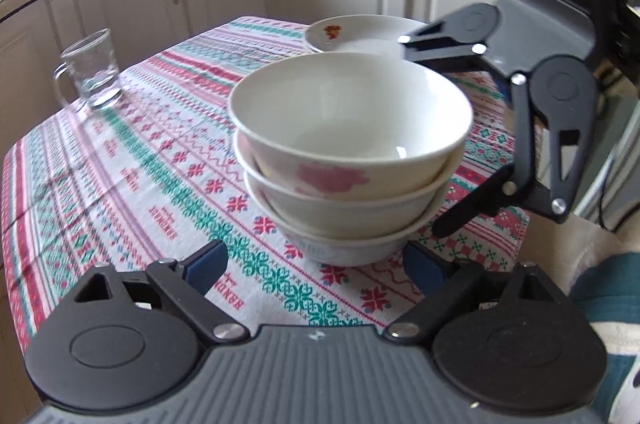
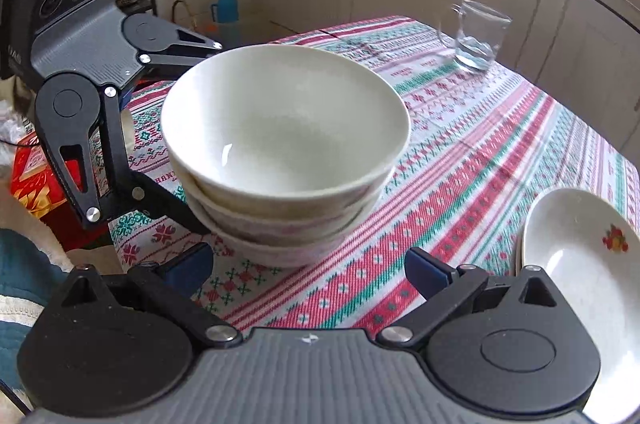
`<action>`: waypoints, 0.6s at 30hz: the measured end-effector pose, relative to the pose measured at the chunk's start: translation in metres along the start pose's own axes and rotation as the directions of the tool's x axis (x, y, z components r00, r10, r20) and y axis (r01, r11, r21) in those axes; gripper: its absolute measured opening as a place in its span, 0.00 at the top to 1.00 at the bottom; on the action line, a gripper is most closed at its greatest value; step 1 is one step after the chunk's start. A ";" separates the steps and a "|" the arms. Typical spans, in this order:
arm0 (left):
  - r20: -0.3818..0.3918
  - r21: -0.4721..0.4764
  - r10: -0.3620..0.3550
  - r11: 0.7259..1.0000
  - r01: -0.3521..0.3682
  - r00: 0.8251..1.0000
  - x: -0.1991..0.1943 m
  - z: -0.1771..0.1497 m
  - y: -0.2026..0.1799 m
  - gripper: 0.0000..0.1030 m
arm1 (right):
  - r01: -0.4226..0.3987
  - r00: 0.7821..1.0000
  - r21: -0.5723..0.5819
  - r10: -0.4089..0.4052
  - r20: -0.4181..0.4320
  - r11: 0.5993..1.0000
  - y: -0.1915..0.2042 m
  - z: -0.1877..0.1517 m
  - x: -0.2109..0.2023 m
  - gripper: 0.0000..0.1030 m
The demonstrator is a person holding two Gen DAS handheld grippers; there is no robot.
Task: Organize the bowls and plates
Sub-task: 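Close the left gripper on one side of the bowl stack while the right gripper grips the opposite side, then lift the bowl stack with both grippers and carry it over the plate stack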
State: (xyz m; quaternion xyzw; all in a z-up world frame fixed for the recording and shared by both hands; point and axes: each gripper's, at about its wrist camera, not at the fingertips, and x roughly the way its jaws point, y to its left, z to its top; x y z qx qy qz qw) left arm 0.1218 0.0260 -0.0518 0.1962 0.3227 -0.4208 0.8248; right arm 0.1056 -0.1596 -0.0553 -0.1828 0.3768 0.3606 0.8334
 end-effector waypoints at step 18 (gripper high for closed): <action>-0.055 0.164 -0.169 0.971 0.176 0.984 0.007 0.016 0.012 0.17 | -0.112 0.993 -0.135 0.104 -0.061 0.984 -0.007 0.027 0.013 0.03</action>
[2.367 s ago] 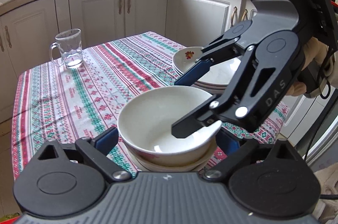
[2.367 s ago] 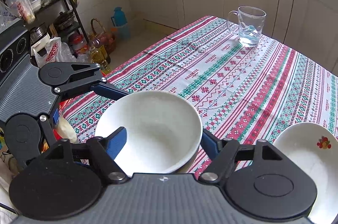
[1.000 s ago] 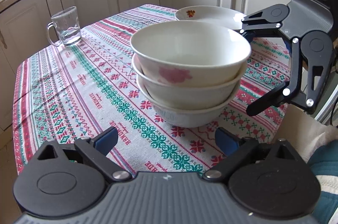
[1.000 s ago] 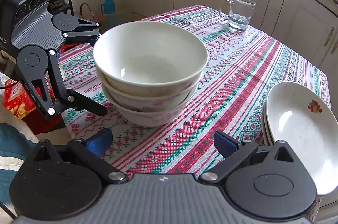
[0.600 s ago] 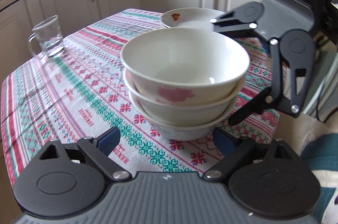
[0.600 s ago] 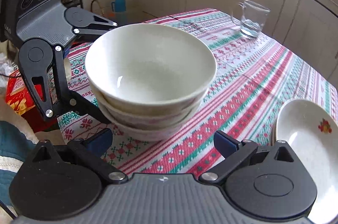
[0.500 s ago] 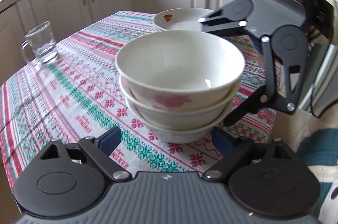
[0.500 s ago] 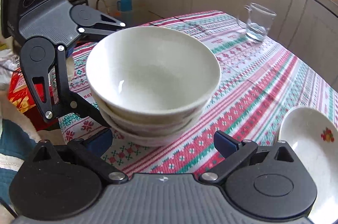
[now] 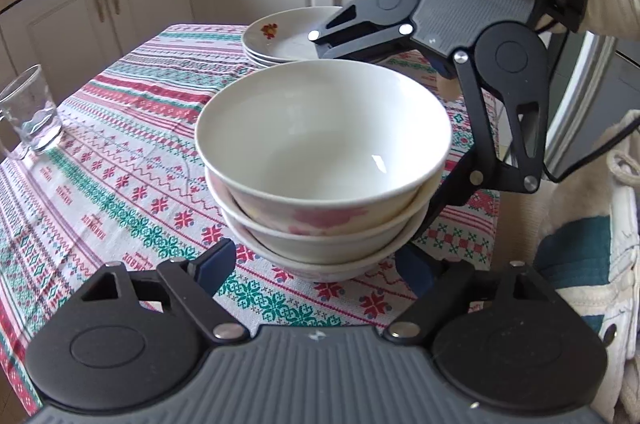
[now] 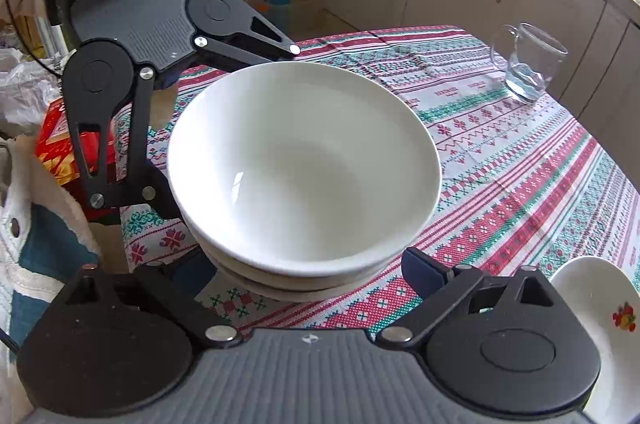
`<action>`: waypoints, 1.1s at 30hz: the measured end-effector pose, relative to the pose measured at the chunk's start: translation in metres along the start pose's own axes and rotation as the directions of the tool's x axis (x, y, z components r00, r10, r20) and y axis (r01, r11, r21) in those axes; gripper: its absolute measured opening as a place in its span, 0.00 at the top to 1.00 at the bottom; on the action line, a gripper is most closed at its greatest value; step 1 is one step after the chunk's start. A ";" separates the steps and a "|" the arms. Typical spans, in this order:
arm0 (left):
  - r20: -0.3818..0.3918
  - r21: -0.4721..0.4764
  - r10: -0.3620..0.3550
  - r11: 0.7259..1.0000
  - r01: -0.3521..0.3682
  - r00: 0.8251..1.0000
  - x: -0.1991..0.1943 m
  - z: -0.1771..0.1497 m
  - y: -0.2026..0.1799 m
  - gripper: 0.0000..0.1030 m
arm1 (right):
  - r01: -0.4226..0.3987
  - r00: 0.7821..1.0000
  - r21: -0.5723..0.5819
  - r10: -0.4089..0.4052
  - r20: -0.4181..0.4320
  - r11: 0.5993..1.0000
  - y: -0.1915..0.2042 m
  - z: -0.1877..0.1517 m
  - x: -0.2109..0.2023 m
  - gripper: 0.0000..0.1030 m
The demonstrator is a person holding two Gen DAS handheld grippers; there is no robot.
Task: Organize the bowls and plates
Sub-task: 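Lift the bowl stack with both grippers and carry it over the plate stack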
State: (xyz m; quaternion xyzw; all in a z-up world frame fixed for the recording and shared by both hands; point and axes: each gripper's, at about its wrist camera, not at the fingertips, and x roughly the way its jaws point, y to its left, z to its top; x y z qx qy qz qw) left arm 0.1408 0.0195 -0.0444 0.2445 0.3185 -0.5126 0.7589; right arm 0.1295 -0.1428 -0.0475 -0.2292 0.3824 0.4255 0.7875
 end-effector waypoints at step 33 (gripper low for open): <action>-0.048 0.112 -0.104 0.988 0.109 0.993 0.005 0.013 0.012 0.18 | -0.090 0.995 -0.045 0.088 -0.039 0.995 -0.005 0.006 0.003 0.11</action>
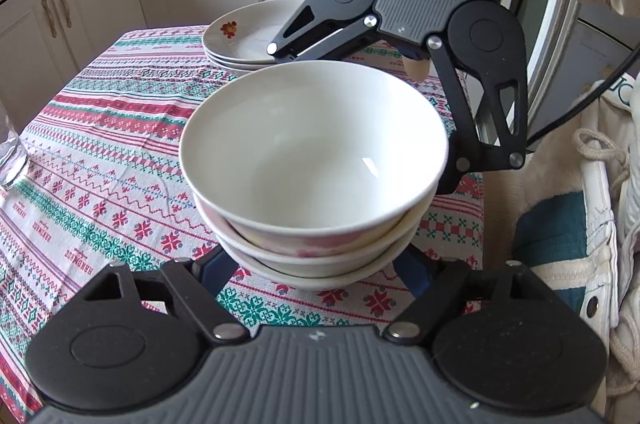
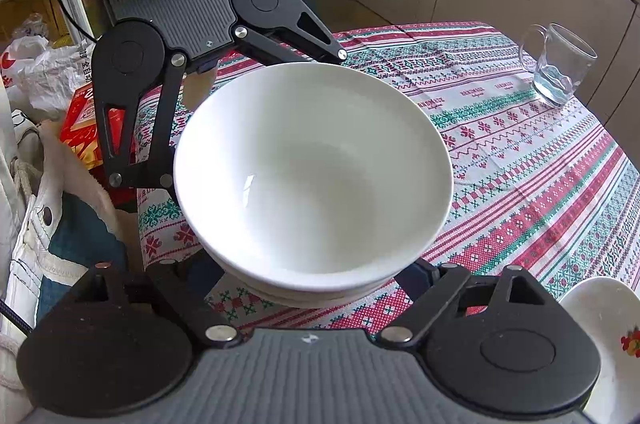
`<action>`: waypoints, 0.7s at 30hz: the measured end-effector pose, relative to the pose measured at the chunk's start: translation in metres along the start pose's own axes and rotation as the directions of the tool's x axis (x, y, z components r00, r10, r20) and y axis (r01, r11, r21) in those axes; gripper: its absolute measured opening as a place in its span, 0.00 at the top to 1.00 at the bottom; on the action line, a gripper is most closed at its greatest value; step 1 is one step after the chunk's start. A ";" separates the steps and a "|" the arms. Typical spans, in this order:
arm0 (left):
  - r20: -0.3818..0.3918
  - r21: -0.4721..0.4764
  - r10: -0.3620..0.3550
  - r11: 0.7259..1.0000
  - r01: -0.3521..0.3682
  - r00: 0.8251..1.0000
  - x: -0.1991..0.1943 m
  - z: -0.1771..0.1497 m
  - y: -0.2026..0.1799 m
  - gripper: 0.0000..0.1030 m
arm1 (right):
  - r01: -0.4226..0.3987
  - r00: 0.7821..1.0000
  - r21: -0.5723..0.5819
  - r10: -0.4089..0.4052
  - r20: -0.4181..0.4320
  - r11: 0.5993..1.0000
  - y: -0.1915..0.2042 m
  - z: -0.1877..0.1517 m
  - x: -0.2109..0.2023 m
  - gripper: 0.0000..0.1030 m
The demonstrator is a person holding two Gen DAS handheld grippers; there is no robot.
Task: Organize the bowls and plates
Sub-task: 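Lift the bowl stack with both grippers and carry it over the plate stack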
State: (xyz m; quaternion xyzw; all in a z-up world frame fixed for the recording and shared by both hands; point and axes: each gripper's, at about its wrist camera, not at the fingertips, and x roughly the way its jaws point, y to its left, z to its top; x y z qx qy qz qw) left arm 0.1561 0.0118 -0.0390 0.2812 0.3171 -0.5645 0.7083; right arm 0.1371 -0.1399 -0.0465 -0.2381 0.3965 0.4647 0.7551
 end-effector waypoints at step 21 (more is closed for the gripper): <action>0.012 -0.010 0.005 1.000 -0.005 1.000 -0.001 0.008 -0.001 0.18 | -0.006 1.000 0.016 0.006 -0.004 1.000 -0.001 0.003 -0.003 0.10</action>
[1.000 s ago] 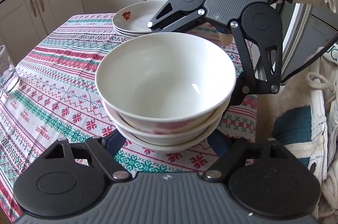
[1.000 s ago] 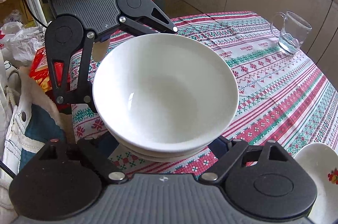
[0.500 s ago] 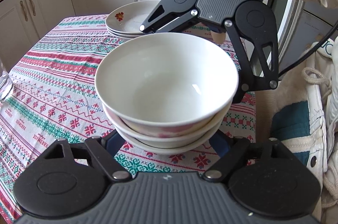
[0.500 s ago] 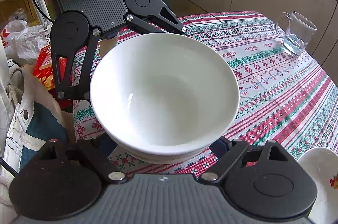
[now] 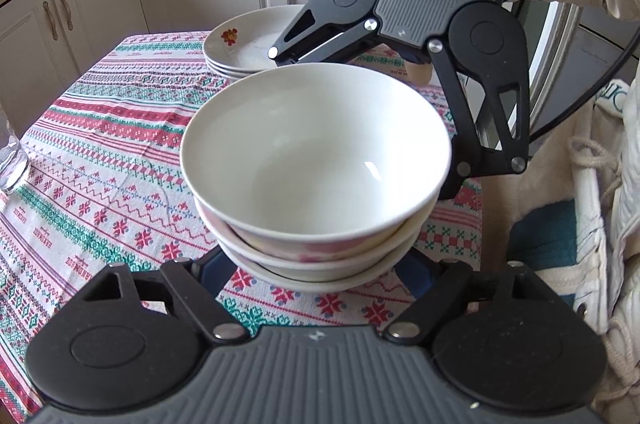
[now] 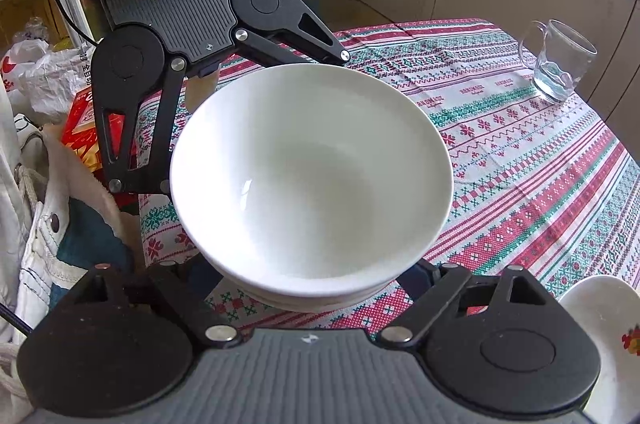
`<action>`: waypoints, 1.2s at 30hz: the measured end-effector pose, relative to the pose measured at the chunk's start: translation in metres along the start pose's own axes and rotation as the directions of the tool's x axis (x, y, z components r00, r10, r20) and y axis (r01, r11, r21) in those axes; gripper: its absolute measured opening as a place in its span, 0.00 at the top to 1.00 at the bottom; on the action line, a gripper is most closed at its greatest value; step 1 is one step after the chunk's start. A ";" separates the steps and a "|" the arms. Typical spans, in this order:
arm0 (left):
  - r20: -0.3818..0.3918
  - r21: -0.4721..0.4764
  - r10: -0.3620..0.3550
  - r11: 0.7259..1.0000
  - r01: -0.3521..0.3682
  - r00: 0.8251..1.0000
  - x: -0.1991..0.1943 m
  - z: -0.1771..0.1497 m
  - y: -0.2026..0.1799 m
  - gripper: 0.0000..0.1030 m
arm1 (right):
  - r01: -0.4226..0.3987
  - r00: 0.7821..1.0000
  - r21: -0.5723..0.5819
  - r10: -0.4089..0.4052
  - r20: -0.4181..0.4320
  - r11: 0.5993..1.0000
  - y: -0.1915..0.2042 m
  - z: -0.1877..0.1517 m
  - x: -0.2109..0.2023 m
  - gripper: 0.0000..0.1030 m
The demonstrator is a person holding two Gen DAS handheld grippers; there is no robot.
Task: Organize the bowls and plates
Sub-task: 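Lift the bowl stack with both grippers and carry it over the plate stack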
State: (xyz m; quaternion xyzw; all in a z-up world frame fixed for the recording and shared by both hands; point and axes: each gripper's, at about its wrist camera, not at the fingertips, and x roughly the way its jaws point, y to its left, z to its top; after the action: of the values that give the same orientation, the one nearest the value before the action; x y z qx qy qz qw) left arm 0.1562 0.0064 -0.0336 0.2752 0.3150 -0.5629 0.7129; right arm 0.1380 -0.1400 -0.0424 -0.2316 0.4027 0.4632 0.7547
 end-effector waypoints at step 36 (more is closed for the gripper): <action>0.047 0.140 -0.075 0.988 0.068 0.996 0.114 0.175 0.044 0.18 | 0.182 0.983 0.125 -0.183 -0.004 0.975 -0.127 -0.084 -0.114 0.10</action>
State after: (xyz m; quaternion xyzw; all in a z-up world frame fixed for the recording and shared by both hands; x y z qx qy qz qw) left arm 0.2423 -0.1870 -0.0046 0.2976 0.2660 -0.6156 0.6795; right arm 0.1896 -0.3177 0.0005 -0.2182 0.4049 0.3670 0.8086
